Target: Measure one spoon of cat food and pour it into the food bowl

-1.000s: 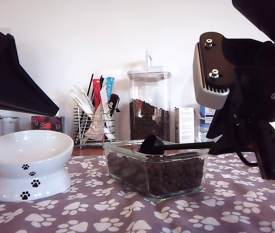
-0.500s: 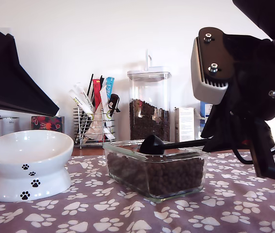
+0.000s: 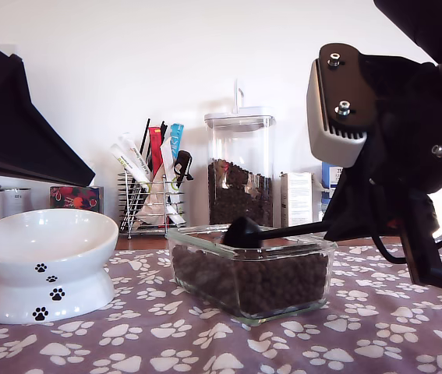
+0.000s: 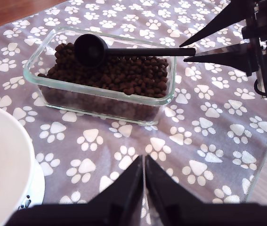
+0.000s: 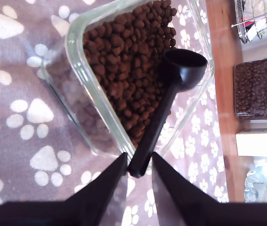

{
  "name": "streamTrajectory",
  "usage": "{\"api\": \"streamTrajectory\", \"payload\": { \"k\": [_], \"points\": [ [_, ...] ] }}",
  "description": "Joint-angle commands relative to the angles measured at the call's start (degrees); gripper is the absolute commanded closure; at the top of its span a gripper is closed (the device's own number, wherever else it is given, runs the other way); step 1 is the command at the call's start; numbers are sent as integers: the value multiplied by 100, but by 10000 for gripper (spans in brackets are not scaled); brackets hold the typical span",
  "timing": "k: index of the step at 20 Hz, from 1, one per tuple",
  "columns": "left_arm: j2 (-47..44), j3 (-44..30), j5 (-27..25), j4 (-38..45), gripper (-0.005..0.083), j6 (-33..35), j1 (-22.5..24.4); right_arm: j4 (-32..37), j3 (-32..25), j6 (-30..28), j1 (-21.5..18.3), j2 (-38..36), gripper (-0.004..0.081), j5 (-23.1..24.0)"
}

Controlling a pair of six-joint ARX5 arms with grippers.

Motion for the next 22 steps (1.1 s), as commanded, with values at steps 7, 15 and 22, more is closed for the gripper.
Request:
{"api": "streamTrajectory", "payload": {
  "k": [7,15,22],
  "points": [
    [-7,-92,2,13,793,46,-9,59,-24,50,26,46,728,-4],
    [-7,-92,4,-83,793,28,-9,144,-22,157,26,46,782,26],
    [-7,-92,4,-85,793,28,-9,531,11,695,26,39,782,308]
  ]
}}
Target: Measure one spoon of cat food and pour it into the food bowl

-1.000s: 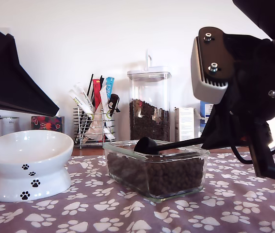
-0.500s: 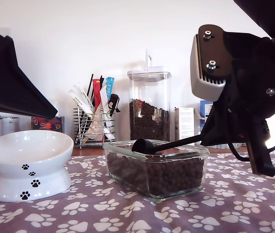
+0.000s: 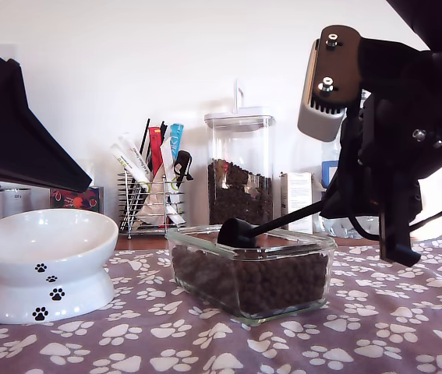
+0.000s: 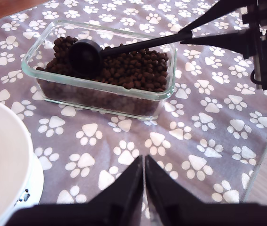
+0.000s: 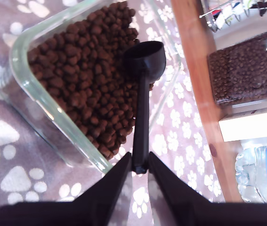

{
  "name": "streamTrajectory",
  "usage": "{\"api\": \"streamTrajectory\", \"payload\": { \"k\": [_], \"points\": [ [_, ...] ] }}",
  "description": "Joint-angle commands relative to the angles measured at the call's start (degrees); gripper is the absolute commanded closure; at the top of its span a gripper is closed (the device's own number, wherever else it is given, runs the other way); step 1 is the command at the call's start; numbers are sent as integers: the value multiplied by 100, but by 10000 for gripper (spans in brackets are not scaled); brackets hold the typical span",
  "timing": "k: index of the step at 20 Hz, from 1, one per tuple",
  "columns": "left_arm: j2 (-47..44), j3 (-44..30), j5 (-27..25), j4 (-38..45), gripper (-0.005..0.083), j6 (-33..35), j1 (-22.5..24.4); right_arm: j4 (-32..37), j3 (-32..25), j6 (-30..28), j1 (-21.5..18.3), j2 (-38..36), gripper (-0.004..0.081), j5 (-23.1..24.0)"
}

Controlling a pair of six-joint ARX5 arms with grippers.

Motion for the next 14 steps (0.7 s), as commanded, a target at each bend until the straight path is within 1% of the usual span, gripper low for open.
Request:
{"api": "streamTrajectory", "payload": {
  "k": [1,6,8,10,11,14],
  "points": [
    [-7,-92,4,28,793,28,-9,74,11,164,26,33,782,9],
    [-7,-92,4,31,793,28,-9,76,26,407,39,-205,782,136],
    [-7,-92,4,31,793,26,-9,63,37,358,63,-450,782,284],
    [-7,-92,4,31,793,26,-9,15,50,-28,66,-713,782,282],
    [-7,-92,2,31,793,26,-9,-136,101,-216,66,-817,782,251],
    [-7,-92,2,31,793,26,-9,-885,304,-960,157,-953,782,105]
  ]
}}
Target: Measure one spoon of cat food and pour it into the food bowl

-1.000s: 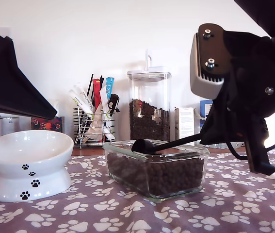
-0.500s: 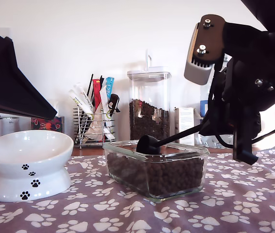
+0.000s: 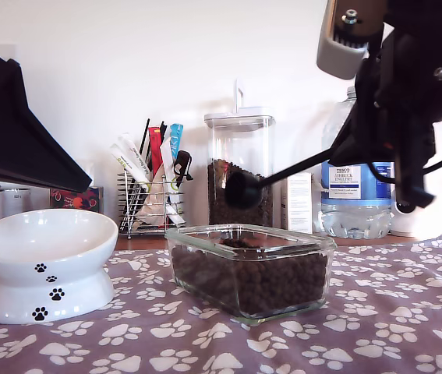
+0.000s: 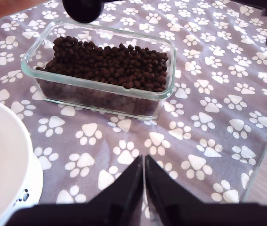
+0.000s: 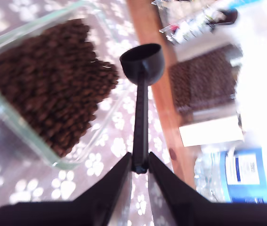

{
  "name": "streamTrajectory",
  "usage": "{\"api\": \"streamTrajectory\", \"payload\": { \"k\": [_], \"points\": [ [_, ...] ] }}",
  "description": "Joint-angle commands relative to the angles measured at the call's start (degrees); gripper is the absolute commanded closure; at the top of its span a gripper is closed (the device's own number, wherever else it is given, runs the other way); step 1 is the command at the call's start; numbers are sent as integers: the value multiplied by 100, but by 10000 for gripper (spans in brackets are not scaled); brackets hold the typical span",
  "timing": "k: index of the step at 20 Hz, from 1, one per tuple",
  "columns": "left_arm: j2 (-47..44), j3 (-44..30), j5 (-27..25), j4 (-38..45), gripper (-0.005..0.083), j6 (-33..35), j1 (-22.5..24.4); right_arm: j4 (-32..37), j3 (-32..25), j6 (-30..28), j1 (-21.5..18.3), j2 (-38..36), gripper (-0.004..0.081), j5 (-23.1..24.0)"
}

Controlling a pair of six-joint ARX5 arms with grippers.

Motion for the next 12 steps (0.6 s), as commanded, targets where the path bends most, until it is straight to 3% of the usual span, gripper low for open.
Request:
{"api": "streamTrajectory", "payload": {
  "k": [1,4,12],
  "points": [
    [-7,-92,2,33,793,28,-9,-385,149,-452,149,20,782,-31],
    [-7,-92,2,35,792,46,-9,-846,195,-1283,402,22,782,17],
    [-7,-92,199,42,793,-66,-15,-833,328,-2750,656,31,782,706]
  ]
}}
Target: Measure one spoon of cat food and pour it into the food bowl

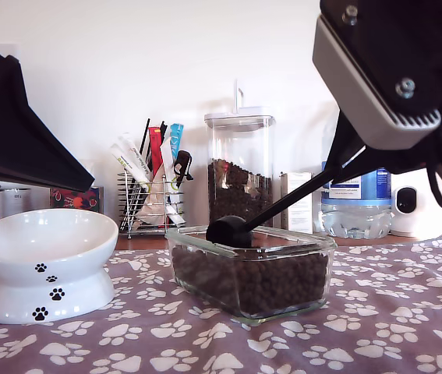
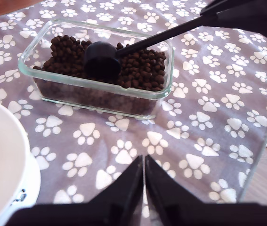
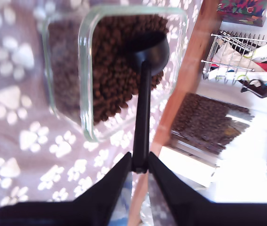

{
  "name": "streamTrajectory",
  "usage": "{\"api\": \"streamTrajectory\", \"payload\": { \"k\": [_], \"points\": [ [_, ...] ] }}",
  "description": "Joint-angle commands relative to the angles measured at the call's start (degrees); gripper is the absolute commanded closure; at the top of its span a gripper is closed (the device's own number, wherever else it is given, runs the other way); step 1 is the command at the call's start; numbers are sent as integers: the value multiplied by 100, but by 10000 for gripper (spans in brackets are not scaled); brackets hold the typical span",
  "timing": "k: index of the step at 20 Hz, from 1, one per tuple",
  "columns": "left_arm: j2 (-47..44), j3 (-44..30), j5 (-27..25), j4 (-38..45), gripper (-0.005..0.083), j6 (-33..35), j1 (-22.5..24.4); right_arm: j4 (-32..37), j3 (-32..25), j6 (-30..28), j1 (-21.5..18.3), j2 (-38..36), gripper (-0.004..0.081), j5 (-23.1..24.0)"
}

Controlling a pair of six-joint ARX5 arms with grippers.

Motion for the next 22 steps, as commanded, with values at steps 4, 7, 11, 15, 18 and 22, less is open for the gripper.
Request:
{"api": "streamTrajectory", "payload": {
  "k": [4,7,11,15,18,22],
  "points": [
    [-9,-92,42,133,793,-48,-15,11,490,-380,46,28,782,179],
    [-9,-92,162,214,793,-79,-15,-157,579,-396,39,39,782,195],
    [-9,-92,284,216,793,-144,-15,-525,579,-546,-96,256,782,216],
    [-9,-92,286,214,793,-144,-15,-533,579,-695,-201,433,782,278],
    [-9,-92,387,214,793,-160,-15,-511,579,-850,-299,566,782,352],
    [-9,-92,420,214,793,-157,-15,-555,579,-929,-409,592,782,352]
  ]
}}
